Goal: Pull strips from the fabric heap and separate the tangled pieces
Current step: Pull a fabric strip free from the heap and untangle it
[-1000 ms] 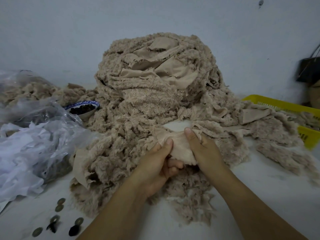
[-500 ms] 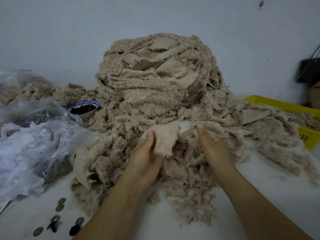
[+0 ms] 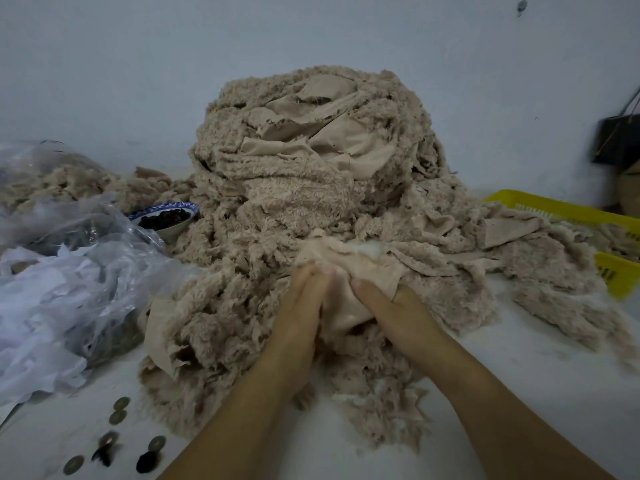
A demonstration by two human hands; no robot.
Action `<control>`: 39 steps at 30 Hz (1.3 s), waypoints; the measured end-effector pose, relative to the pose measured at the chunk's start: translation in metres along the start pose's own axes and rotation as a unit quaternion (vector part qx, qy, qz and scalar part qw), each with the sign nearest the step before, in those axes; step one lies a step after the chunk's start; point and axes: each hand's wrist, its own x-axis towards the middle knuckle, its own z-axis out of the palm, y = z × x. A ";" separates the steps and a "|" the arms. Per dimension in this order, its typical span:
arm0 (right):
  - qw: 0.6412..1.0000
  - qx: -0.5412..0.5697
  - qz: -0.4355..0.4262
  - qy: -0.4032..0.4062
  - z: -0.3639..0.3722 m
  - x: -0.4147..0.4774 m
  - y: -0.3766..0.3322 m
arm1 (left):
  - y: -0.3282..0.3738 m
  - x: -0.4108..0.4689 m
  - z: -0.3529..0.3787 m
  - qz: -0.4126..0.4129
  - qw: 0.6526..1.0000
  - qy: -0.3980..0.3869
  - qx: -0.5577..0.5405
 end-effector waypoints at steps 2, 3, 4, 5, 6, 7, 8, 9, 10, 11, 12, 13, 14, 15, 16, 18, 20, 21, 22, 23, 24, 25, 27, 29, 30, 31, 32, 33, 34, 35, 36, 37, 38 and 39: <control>0.997 -0.044 0.013 -0.056 -0.001 -0.003 0.001 | 0.008 0.003 -0.002 0.023 0.999 0.030 -0.036; 0.992 -0.082 0.025 -0.095 0.000 -0.006 0.002 | 0.010 0.003 -0.004 0.032 0.997 0.041 -0.048; 0.984 -0.119 0.030 -0.131 0.002 -0.008 0.003 | 0.011 0.004 -0.005 0.037 0.997 0.053 -0.052; 0.977 -0.145 0.027 -0.153 0.004 -0.010 0.003 | 0.009 0.006 -0.007 0.035 0.996 0.062 -0.056; 0.975 -0.159 0.015 -0.154 0.007 -0.010 0.004 | 0.008 0.007 -0.008 0.025 0.995 0.060 -0.074; 0.979 -0.160 0.004 -0.129 0.008 -0.007 0.005 | 0.009 0.008 -0.008 0.005 0.994 0.051 -0.096; 0.983 -0.164 -0.008 -0.080 0.008 -0.003 0.006 | 0.010 0.008 -0.008 -0.018 0.992 0.040 -0.115; 0.986 -0.167 -0.017 -0.022 0.006 0.001 0.004 | 0.011 0.006 -0.007 -0.030 0.993 0.026 -0.114; 0.986 -0.162 -0.030 0.022 0.005 0.004 0.000 | 0.011 0.004 -0.006 -0.032 0.995 0.008 -0.099; 0.989 -0.132 -0.051 0.036 0.003 0.006 -0.003 | 0.012 0.003 -0.004 -0.031 0.996 -0.006 -0.083; 0.993 -0.092 -0.072 0.021 0.001 0.007 -0.004 | 0.012 0.001 -0.002 -0.032 0.997 -0.024 -0.072; 0.993 -0.078 -0.091 -0.008 0.000 0.006 -0.006 | 0.013 0.001 -0.001 -0.040 0.996 -0.043 -0.069; 0.990 -0.090 -0.101 -0.033 -0.001 0.005 -0.006 | 0.014 0.001 -0.001 -0.045 0.995 -0.056 -0.068; 0.988 -0.105 -0.105 -0.050 -0.001 0.004 -0.005 | 0.015 0.002 -0.001 -0.045 0.995 -0.058 -0.063; 0.986 -0.111 -0.107 -0.058 -0.001 0.003 -0.002 | 0.014 0.004 -0.003 -0.039 0.997 -0.051 -0.051; 0.988 -0.115 -0.089 -0.050 0.001 0.003 0.001 | 0.011 0.007 -0.006 -0.011 0.999 -0.030 -0.032; 0.990 -0.132 -0.057 -0.009 -0.001 0.007 0.000 | 0.009 0.009 -0.006 0.010 0.999 -0.025 -0.042; 0.994 -0.094 -0.040 0.038 -0.004 0.011 0.002 | 0.008 0.009 -0.005 0.009 0.998 -0.016 -0.054; 0.994 0.022 -0.007 0.108 -0.013 0.017 0.000 | 0.006 0.010 -0.005 0.015 0.999 0.000 -0.050; 0.968 0.190 0.024 0.160 -0.023 0.022 -0.003 | 0.005 0.011 -0.006 0.028 0.999 0.011 -0.026; 0.914 0.358 0.032 0.188 -0.035 0.026 -0.005 | 0.003 0.011 -0.007 0.044 0.999 0.016 0.019; 0.858 0.469 0.022 0.207 -0.045 0.028 -0.006 | -0.001 0.010 -0.008 0.057 0.996 0.012 0.069; 0.839 0.495 0.039 0.221 -0.052 0.026 0.000 | -0.006 0.008 -0.008 0.044 0.984 -0.025 0.168; 0.948 0.249 0.063 0.187 -0.041 0.022 0.004 | -0.012 0.008 -0.006 0.035 0.956 -0.079 0.282; 0.984 0.071 0.044 0.160 -0.034 0.019 0.009 | -0.015 0.009 -0.006 0.043 0.926 -0.107 0.359; 0.988 -0.092 0.024 0.121 -0.029 0.017 0.012 | -0.018 0.010 -0.005 0.049 0.891 -0.129 0.433; 0.972 -0.224 0.021 0.071 -0.024 0.016 0.016 | -0.020 0.011 -0.006 0.053 0.861 -0.137 0.487; 0.943 -0.331 0.032 0.023 -0.021 0.016 0.020 | -0.020 0.012 -0.006 0.055 0.843 -0.130 0.519; 0.909 -0.415 0.042 -0.015 -0.019 0.015 0.023 | -0.021 0.013 -0.006 0.057 0.842 -0.107 0.525; 0.884 -0.464 0.042 -0.033 -0.017 0.015 0.023 | -0.021 0.012 -0.006 0.055 0.858 -0.074 0.505; 0.888 -0.457 0.038 -0.034 -0.017 0.016 0.023 | -0.019 0.012 -0.007 0.048 0.891 -0.028 0.451; 0.911 -0.410 0.035 -0.020 -0.019 0.017 0.024 | -0.016 0.011 -0.007 0.037 0.924 0.027 0.380; 0.938 -0.345 0.032 0.006 -0.020 0.017 0.022 | -0.013 0.012 -0.008 0.023 0.948 0.086 0.304; 0.960 -0.276 0.029 0.040 -0.021 0.017 0.019 | -0.008 0.013 -0.010 0.008 0.961 0.144 0.234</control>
